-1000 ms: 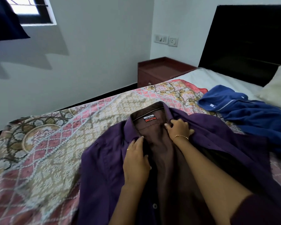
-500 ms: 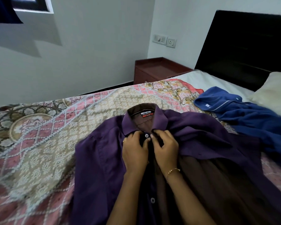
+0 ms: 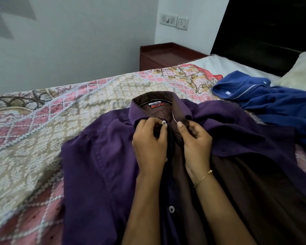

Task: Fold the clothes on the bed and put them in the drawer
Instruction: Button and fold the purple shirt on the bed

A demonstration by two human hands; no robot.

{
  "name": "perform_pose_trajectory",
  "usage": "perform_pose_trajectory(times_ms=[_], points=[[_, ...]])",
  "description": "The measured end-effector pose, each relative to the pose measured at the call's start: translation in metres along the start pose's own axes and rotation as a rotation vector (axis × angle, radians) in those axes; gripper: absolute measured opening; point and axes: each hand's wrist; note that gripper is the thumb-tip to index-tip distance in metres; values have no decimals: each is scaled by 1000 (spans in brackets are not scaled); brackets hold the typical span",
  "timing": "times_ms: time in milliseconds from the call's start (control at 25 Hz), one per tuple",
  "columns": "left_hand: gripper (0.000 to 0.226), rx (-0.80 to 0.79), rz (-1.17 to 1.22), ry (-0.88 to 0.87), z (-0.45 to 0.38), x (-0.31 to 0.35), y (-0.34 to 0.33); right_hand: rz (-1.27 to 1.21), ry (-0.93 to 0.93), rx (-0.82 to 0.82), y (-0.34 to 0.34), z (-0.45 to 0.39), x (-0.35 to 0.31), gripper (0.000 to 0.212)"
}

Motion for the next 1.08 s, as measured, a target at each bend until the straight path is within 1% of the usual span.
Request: perform_pose_trajectory(times_ms=[80,160,240,320,360,400,440,480,520,600,760,880,920,1000,1040,1080], points=[[7,-21,20,-32,2,-2,-4,-63,-31,-44,1,0,-2,21],[6,0,63,-36,4,-2,-6,-107,-62,-108,2,2,-4,23],[5,26,110,-30,5,-1,-7,-101,-72,-143,4,2,-5,22],[7,30,145,-10,5,0,-7,-37,-26,-141,4,3,-6,20],[8,25,156,1,5,0,-8,60,49,-119,4,3,-5,16],[9,18,161,9,5,1,-8,203,167,-80,4,3,-4,11],[9,12,159,13,5,1,-8,353,303,-34,4,4,-4,11],[10,7,154,10,6,1,-9,470,431,11,3,5,-3,16],[10,5,146,1,6,1,-9,542,520,29,3,6,-2,19],[12,7,125,-24,6,1,-9,612,600,16,2,9,-5,20],[20,-23,66,-70,8,-1,-8,627,591,-42,3,9,-8,27],[21,21,71,-61,8,-2,-8,564,505,-145,3,8,-8,29],[21,37,70,-70,8,-3,-9,549,489,-156,3,8,-8,29],[21,38,64,-99,7,-4,-8,566,518,-115,3,6,-6,26],[21,31,92,-86,7,-5,-8,586,548,-88,4,6,-5,24],[22,22,151,-37,7,-4,-8,604,571,-64,5,5,-4,21]])
Point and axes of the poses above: each hand's wrist, its own z-axis away from the middle knuckle, its own y-axis out of the back of the hand, x = y × z, and after that the axes turned 11 degrees about z, right-handed
